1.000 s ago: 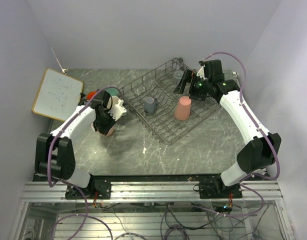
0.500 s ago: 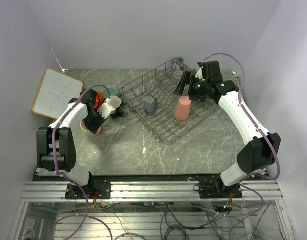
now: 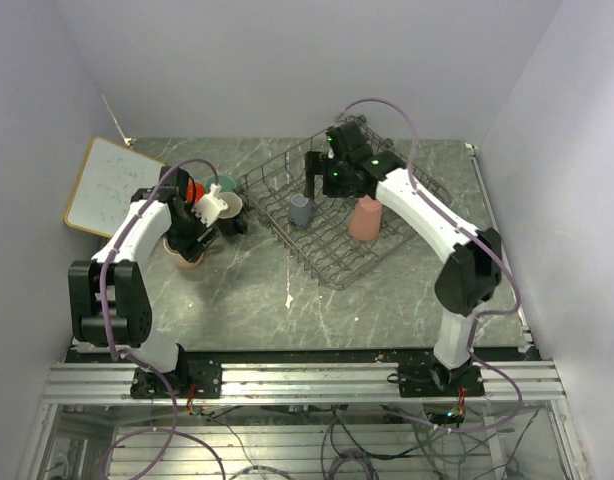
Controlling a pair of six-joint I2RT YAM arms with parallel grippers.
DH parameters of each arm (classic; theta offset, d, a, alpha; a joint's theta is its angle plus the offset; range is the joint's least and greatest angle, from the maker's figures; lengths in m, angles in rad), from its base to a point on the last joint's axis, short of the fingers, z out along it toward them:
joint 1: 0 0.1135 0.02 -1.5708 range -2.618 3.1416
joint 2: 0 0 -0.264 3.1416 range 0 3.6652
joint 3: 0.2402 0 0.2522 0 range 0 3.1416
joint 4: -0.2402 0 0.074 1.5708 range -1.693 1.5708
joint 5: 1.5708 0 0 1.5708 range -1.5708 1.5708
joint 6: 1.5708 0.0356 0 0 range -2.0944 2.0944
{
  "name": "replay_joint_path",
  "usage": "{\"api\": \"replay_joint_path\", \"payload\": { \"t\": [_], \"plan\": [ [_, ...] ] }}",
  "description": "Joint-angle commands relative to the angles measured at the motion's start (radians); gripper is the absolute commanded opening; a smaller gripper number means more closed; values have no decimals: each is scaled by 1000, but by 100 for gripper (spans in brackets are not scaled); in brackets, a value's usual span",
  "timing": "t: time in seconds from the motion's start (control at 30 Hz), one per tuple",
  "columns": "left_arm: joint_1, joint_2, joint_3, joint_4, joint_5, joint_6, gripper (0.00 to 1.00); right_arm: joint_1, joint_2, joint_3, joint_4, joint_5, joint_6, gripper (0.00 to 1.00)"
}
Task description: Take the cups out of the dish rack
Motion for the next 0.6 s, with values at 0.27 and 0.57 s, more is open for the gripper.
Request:
{"api": "replay_joint_path", "payload": {
  "t": [0.27, 0.57],
  "plan": [
    [10, -189, 229, -291, 300, 46, 99, 92, 385, 337, -99, 173, -78, 100],
    [0, -209, 283, -259, 376, -63, 99, 114, 512, 414, -88, 256, -38, 99]
  ]
}}
